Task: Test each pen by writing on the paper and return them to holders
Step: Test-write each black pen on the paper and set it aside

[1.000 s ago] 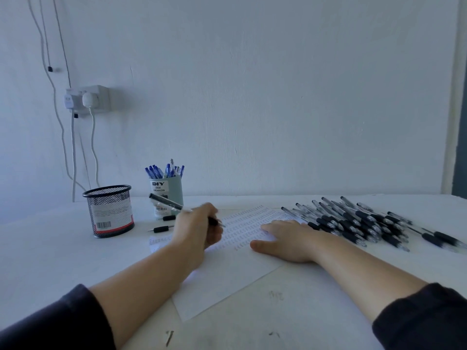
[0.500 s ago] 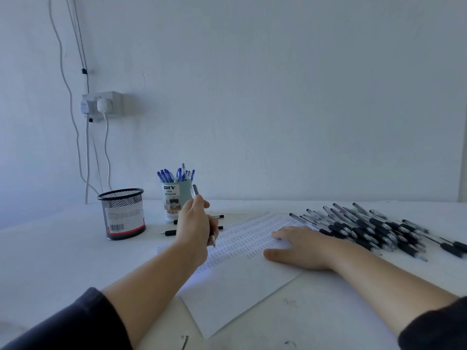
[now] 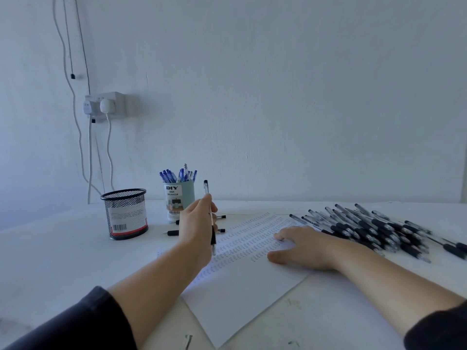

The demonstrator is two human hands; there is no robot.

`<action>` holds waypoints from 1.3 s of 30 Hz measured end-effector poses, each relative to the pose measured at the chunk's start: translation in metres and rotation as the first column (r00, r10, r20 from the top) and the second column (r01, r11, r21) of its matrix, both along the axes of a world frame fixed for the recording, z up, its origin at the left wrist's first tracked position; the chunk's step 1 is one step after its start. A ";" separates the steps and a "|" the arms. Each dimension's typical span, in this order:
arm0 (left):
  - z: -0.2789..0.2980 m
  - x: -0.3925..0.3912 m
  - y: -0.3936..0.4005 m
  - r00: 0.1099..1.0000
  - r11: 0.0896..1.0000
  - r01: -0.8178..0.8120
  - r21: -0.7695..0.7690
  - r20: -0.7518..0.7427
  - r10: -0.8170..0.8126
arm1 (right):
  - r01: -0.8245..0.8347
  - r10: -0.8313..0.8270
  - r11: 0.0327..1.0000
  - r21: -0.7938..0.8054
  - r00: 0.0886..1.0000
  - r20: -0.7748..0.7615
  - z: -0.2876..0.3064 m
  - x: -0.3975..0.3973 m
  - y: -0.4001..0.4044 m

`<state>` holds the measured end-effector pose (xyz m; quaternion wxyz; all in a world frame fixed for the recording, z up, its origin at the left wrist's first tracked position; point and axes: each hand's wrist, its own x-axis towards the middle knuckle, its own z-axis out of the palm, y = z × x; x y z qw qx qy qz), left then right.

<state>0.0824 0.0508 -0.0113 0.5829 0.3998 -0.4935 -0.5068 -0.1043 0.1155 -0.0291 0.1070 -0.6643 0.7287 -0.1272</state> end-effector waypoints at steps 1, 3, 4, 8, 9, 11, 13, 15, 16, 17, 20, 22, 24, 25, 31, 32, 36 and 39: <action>0.000 0.000 0.000 1.000 1.000 -0.011 -0.002 0.027 0.011 | 0.003 -0.003 1.000 -0.002 1.000 0.002 0.000 0.000 0.000; -0.001 -0.001 0.000 0.999 1.000 0.003 0.001 0.036 -0.004 | 0.007 -0.007 1.000 -0.007 1.000 0.006 0.000 0.000 -0.001; -0.001 -0.001 0.000 0.999 1.000 0.023 0.005 0.022 -0.023 | 0.010 -0.010 1.000 -0.010 1.000 0.005 0.000 0.000 -0.001; -0.001 -0.003 0.001 0.997 0.999 0.031 0.016 0.064 -0.032 | 0.002 -0.001 0.999 -0.042 1.000 0.015 0.000 0.002 -0.002; -0.002 -0.004 0.001 0.996 1.000 0.026 0.015 0.083 -0.027 | -0.004 0.006 0.998 -0.066 1.000 0.023 0.000 0.002 -0.002; -0.003 -0.004 0.002 0.993 1.000 0.031 0.007 0.115 -0.031 | -0.023 0.026 0.989 -0.149 0.999 0.021 0.001 0.005 -0.001; -0.004 -0.005 0.003 0.990 0.998 0.068 -0.004 0.124 -0.067 | -0.056 0.062 0.964 -0.260 0.998 0.013 0.003 0.009 0.001; -0.004 -0.006 0.005 0.985 0.992 0.128 -0.013 0.114 -0.126 | -0.094 0.107 0.932 -0.350 0.994 0.018 0.007 0.015 0.002; -0.004 -0.008 0.007 0.981 0.986 0.165 -0.016 0.108 -0.163 | -0.106 0.126 0.917 -0.384 0.992 0.027 0.008 0.017 0.003; -0.004 -0.008 0.008 0.975 0.979 0.201 -0.018 0.100 -0.198 | -0.117 0.142 0.903 -0.413 0.989 0.029 0.008 0.020 0.003; -0.005 -0.010 0.010 0.955 0.958 0.287 -0.021 0.084 -0.284 | -0.135 0.156 0.860 -0.491 0.988 0.004 0.008 0.026 0.001; -0.005 -0.010 0.010 0.943 0.947 0.322 -0.019 0.095 -0.319 | -0.126 0.141 0.839 -0.530 0.990 -0.011 0.009 0.025 0.000; -0.005 -0.010 0.010 0.937 0.942 0.336 -0.002 0.105 -0.334 | -0.077 0.071 0.825 -0.559 0.997 -0.032 0.010 0.021 -0.001; -0.005 -0.010 0.009 0.940 0.945 0.326 0.010 0.109 -0.325 | -0.033 0.011 0.815 -0.578 0.999 -0.042 0.011 0.017 -0.002; -0.006 -0.007 0.002 0.963 0.975 0.218 0.038 0.152 -0.221 | 0.373 -0.511 0.706 -0.602 0.857 -0.068 0.019 -0.025 0.004; -0.006 -0.007 0.002 0.963 0.976 0.213 0.036 0.163 -0.216 | 0.441 -0.566 0.681 -0.584 0.823 -0.039 0.020 -0.031 0.007; -0.006 -0.005 0.000 0.960 0.980 0.197 0.026 0.197 -0.199 | 0.630 -0.713 0.614 -0.475 0.701 0.010 0.018 -0.052 0.016; -0.006 -0.004 -0.003 0.965 0.985 0.173 0.016 0.198 -0.173 | 0.685 -0.736 0.629 -0.369 0.676 0.000 0.017 -0.052 0.020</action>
